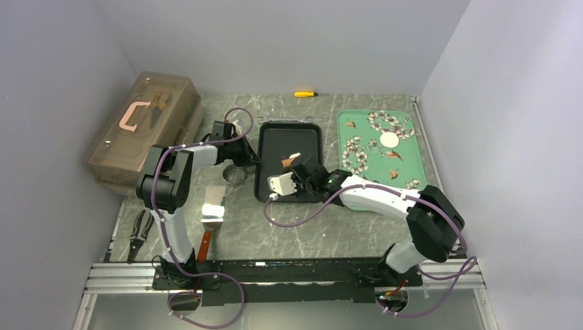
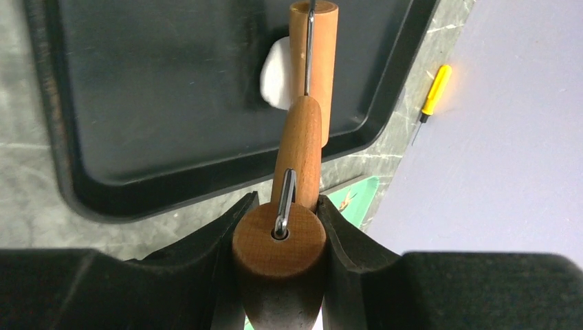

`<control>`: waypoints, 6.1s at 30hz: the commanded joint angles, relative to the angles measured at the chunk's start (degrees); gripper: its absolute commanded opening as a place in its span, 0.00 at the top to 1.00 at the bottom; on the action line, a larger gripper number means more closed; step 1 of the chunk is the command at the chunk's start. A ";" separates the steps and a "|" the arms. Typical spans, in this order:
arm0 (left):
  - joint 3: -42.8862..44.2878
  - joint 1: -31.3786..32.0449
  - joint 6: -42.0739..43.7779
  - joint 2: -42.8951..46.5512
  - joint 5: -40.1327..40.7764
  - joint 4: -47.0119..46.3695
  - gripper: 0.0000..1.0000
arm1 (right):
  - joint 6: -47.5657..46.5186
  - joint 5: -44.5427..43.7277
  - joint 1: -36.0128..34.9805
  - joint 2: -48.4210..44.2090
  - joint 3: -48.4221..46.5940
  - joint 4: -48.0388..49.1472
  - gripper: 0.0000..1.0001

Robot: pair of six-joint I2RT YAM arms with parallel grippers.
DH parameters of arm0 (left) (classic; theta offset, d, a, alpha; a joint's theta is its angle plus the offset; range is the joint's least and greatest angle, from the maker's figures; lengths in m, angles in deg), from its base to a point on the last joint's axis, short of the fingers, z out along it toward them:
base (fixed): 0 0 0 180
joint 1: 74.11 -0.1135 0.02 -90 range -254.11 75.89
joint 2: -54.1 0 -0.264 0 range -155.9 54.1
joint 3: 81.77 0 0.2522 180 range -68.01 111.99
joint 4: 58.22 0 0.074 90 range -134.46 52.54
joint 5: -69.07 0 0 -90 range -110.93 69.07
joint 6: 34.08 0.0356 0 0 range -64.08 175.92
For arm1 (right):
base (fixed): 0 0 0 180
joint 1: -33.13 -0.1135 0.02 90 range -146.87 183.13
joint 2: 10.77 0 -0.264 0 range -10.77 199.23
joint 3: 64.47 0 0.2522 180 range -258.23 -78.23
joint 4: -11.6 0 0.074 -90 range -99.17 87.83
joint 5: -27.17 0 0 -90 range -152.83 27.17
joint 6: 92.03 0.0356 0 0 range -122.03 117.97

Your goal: Roll out the dumpling wrappers from the dough

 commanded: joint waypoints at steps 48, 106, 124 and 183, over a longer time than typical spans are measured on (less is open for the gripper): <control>-0.50 -0.95 0.84 -3.22 3.45 3.95 1.00 | 3.42 4.01 0.77 7.00 -3.03 -8.24 1.00; -0.33 -1.47 1.08 -3.50 3.55 4.40 1.00 | 4.38 8.92 4.66 14.28 -12.83 5.78 1.00; -0.27 -1.61 0.57 -3.95 2.78 4.30 1.00 | 11.21 -1.38 -3.20 -3.49 -0.65 2.47 1.00; 0.11 -2.62 -0.02 -4.66 1.58 4.52 1.00 | 8.26 -7.04 -6.42 -4.07 5.22 -11.52 1.00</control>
